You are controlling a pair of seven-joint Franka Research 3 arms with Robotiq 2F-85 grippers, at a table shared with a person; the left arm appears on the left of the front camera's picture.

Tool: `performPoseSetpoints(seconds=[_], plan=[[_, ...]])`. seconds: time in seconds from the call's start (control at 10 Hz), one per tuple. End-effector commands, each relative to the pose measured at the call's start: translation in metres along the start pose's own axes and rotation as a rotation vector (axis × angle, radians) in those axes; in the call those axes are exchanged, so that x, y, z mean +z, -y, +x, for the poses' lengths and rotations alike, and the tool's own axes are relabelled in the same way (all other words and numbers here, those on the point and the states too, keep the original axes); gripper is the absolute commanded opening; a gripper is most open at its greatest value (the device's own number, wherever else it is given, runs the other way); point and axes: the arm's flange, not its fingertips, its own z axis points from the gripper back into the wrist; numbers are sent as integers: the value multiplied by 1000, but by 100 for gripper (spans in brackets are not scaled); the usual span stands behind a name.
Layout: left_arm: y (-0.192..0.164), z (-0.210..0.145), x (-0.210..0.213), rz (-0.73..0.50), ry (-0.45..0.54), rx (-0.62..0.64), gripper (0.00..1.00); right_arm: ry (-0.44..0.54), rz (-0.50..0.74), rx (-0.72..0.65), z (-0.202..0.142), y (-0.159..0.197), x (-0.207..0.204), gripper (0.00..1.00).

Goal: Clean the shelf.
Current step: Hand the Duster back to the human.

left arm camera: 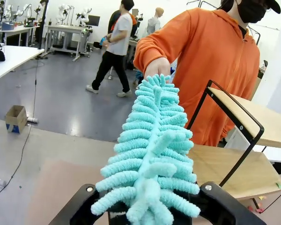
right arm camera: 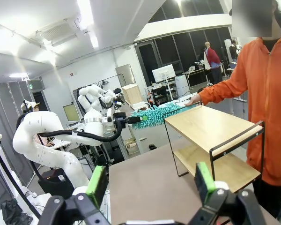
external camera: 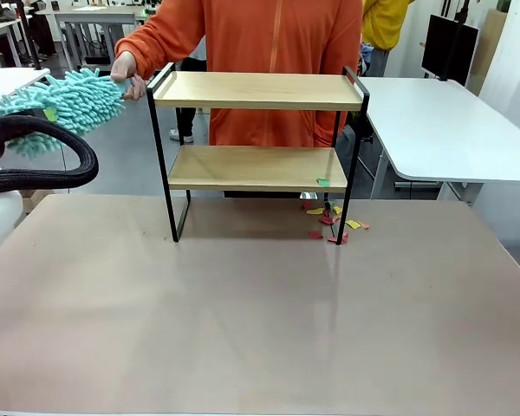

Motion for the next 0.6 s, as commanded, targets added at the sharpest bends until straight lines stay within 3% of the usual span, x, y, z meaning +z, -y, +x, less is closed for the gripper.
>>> performPoseSetpoints(seconds=[0.0,0.1,0.2,0.5], plan=[[1,28,21,6,-30,49,100,-18,6,6,1,-1,1,100],[5,52,28,5,-49,82,79,-18,6,6,1,-1,1,100],[7,74,39,-12,-59,136,100,-18,6,6,1,-1,1,100],[-9,163,77,0,29,335,100,-18,6,6,1,-1,1,100]])
